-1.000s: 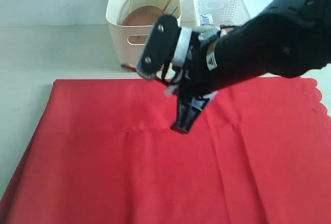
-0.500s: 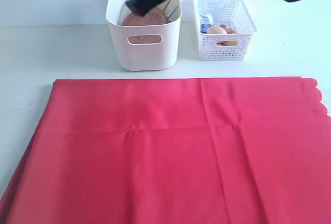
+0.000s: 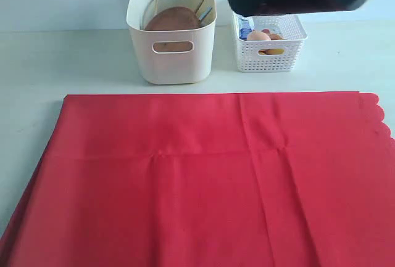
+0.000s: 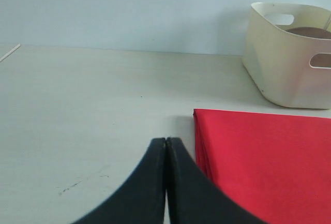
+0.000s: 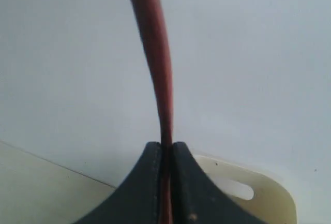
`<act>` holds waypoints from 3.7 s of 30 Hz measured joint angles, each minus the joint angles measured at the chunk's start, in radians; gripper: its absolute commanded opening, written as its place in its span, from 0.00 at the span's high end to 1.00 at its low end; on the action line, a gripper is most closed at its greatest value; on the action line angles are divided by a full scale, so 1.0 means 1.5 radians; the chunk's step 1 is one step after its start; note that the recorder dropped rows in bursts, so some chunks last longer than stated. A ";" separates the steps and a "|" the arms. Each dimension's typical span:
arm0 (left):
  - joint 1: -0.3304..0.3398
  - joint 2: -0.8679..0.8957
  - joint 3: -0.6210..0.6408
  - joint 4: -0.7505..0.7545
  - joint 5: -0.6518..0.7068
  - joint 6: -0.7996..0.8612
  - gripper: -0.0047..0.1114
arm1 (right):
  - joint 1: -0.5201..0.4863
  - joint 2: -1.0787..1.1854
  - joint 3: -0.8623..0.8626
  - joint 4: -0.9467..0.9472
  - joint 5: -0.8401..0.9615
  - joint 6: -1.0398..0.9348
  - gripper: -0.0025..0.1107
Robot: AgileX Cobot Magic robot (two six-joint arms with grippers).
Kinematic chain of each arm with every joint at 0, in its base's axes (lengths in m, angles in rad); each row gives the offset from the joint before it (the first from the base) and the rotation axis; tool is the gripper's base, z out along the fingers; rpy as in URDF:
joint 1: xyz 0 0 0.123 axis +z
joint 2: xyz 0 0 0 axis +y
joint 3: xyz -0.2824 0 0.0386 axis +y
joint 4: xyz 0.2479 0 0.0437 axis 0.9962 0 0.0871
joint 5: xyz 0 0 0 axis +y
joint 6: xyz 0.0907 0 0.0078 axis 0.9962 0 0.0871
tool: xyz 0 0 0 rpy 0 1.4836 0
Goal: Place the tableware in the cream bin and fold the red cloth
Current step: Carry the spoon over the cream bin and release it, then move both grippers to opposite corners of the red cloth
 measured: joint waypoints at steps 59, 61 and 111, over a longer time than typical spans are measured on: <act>0.000 0.000 0.000 0.000 0.000 0.000 0.95 | -0.196 -0.184 -0.017 0.032 0.756 -0.034 0.98; 0.000 0.000 0.000 0.000 0.000 0.000 0.95 | -0.207 -0.204 0.016 0.030 0.753 -0.031 0.98; -0.105 0.764 -0.217 -0.231 -0.063 0.056 0.76 | -0.225 -0.298 0.493 0.022 0.543 0.019 0.98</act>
